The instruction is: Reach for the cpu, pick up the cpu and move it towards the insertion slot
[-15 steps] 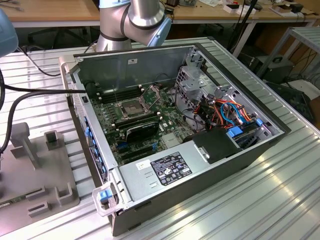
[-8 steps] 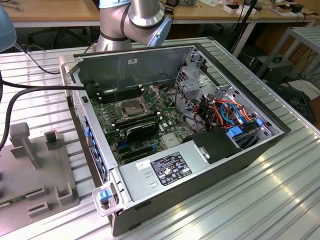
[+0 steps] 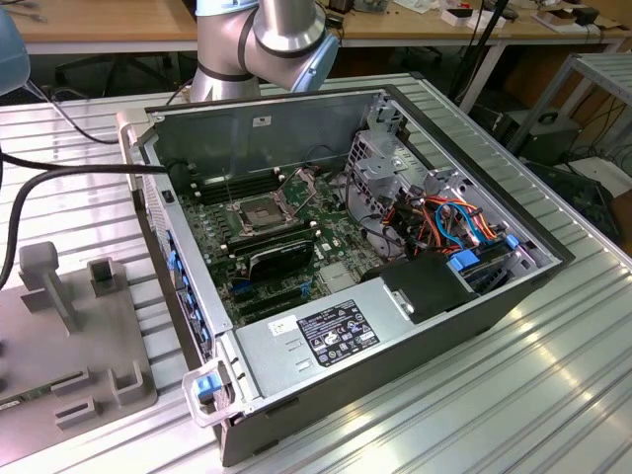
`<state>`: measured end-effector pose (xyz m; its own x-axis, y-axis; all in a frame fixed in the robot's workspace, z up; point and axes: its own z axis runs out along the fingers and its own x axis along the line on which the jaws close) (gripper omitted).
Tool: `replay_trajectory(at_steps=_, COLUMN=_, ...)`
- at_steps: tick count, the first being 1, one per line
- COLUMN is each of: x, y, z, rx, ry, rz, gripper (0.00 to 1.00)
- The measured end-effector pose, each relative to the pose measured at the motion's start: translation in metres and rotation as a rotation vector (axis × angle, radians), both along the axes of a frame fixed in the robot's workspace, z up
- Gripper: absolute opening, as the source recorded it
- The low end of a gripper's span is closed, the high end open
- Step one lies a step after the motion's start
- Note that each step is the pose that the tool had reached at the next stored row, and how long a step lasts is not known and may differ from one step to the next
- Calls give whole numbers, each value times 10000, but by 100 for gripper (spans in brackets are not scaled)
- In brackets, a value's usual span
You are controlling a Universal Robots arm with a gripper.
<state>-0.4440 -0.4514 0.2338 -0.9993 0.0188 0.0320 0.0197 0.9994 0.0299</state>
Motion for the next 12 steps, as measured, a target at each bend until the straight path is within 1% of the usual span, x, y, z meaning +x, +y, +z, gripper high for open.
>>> replay_trajectory(at_steps=12, x=0, y=0, z=83, rx=0, ry=-1, rz=1, gripper=55)
